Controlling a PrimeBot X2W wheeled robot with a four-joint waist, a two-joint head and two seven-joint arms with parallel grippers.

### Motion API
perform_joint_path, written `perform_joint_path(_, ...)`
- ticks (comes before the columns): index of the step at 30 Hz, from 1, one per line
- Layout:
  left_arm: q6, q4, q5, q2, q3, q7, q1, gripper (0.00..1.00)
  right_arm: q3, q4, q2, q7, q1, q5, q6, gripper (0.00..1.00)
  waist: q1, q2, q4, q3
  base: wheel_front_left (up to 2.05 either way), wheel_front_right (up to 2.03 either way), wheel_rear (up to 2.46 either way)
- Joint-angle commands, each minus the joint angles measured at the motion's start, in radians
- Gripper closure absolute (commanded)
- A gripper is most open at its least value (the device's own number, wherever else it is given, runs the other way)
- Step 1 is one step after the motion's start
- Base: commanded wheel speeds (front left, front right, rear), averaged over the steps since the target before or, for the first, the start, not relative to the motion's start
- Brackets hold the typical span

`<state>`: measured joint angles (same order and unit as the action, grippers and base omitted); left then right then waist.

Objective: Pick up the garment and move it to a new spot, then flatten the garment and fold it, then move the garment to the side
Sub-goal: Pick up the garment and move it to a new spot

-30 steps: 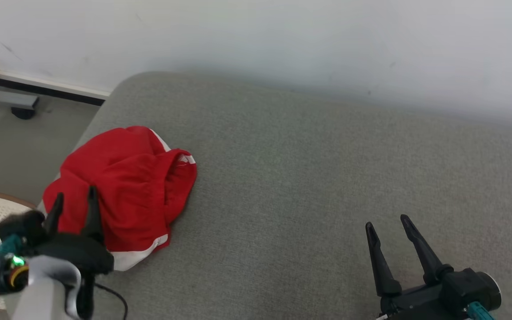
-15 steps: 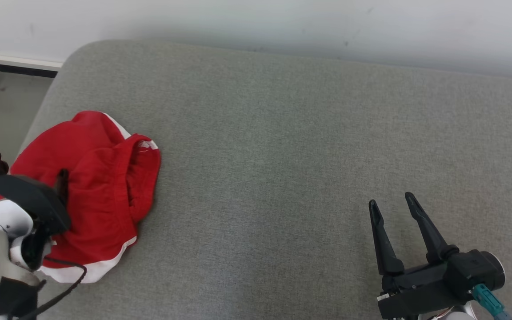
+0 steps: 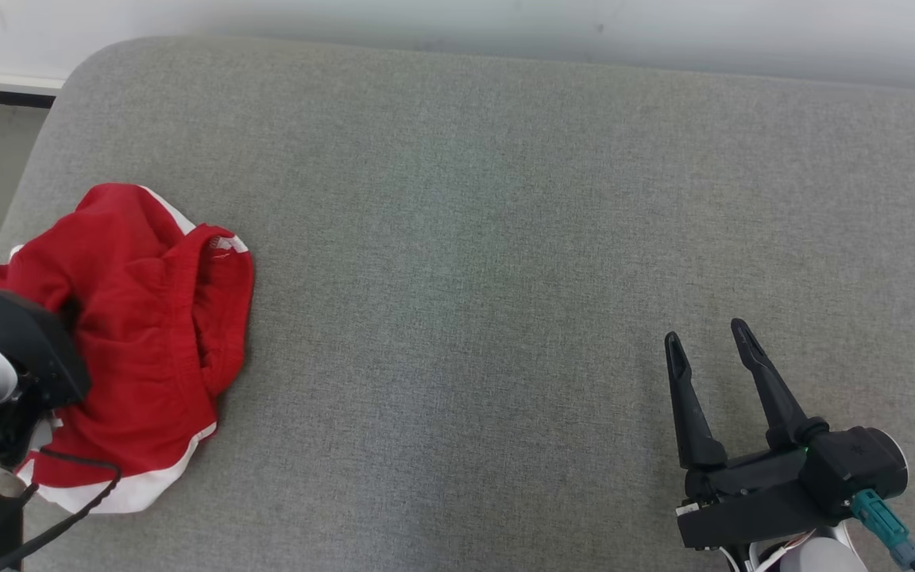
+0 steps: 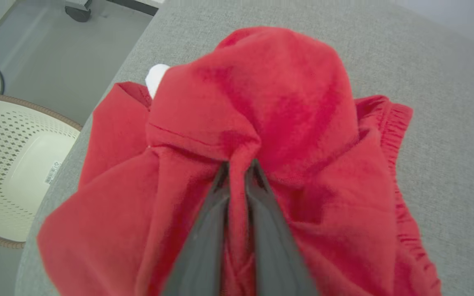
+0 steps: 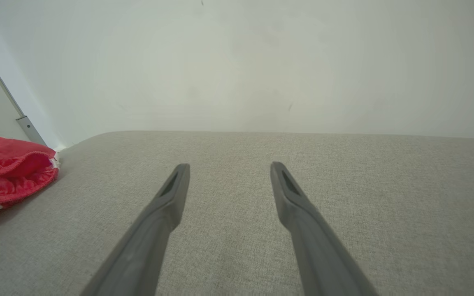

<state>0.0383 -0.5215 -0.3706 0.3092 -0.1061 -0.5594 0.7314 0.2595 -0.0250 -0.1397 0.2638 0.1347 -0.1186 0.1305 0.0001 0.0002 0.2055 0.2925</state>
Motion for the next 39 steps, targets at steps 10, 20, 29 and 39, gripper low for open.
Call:
perform_joint_path(10, 0.007, 0.111, -0.013, 0.004, -0.026, 0.166, 0.003, 1.00, 0.009, 0.008, 0.009, 0.001, 0.016, -0.017, 0.000, 0.00, -0.0001, -0.0002, -0.010, -0.014, 0.00, 0.00, 0.00)
perform_joint_path(20, 0.027, 0.219, -0.031, -0.007, -0.060, 0.378, -0.004, 1.00, 0.004, 0.020, 0.017, 0.000, -0.016, -0.024, 0.000, 0.00, -0.0001, -0.0002, -0.037, -0.087, 0.00, 0.00, 0.00)
perform_joint_path(29, 0.050, 0.267, -0.039, -0.021, -0.027, 0.437, -0.018, 1.00, 0.009, 0.022, 0.029, 0.001, -0.050, -0.031, 0.000, 0.00, -0.0001, -0.0002, -0.095, -0.177, 0.00, 0.00, 0.00)
perform_joint_path(39, 0.067, 0.345, -0.061, -0.050, 0.036, 0.414, -0.044, 1.00, 0.009, 0.025, 0.033, 0.001, -0.103, -0.039, 0.000, 0.00, -0.0001, -0.0002, -0.205, -0.258, 0.00, 0.00, 0.00)
